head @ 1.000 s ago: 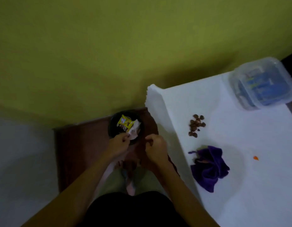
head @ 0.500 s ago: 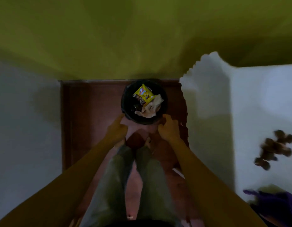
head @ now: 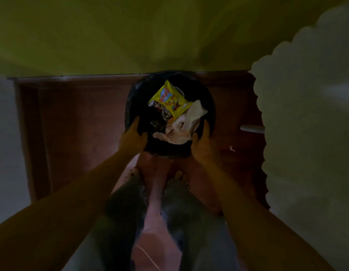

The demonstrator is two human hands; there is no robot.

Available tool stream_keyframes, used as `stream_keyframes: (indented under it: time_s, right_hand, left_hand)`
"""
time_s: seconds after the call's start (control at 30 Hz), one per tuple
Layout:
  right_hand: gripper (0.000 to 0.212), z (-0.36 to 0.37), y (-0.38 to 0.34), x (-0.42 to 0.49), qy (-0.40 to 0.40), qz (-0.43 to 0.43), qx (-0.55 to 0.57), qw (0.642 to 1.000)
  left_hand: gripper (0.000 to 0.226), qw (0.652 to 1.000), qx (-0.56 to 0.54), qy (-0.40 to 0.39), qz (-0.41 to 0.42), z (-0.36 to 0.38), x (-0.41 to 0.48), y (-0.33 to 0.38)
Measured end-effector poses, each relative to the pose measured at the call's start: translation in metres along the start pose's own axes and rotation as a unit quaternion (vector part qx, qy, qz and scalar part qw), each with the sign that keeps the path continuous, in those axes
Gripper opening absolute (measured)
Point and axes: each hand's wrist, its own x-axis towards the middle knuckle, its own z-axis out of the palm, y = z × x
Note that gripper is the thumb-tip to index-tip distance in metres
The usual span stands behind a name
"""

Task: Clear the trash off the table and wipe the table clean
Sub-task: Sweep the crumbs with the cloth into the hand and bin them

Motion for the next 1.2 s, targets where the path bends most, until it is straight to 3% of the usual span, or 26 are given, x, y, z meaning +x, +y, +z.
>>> stream_keyframes:
  time_s: [0.1,0.23,0.33,0.5,0.8,1.2]
  right_hand:
    - [0.065,0.01,0.007,0.011,0.035,-0.02,-0.031,0.999]
    - [0.076,0.007,-0.002,-0.006,0.03,-0.026,-0.089,0.995]
    - [0.083,-0.011,-0.022,-0.045,0.015,-0.017,-0.094,0.995]
    - [0.085,-0.054,-0.049,-0.144,0.009,-0.043,-0.092,0.995]
    - [0.083,-0.159,-0.095,-0.318,0.041,-0.026,-0.051,0.998]
    - [0.069,-0.268,-0.081,-0.423,0.096,-0.085,0.01,0.992]
  left_hand:
    - [0.068,0.998,-0.022,0.038,0.037,0.009,0.015,-0.009]
    - [0.073,0.996,-0.072,0.043,-0.002,-0.005,-0.009,-0.001]
    - [0.074,0.995,-0.084,0.031,-0.048,-0.032,-0.052,0.005]
    - [0.074,0.995,-0.083,0.022,-0.057,-0.088,-0.157,0.017]
    - [0.095,0.995,-0.043,0.024,0.088,-0.195,-0.333,0.063]
    - [0.097,0.988,-0.019,0.057,0.141,-0.223,-0.428,0.102]
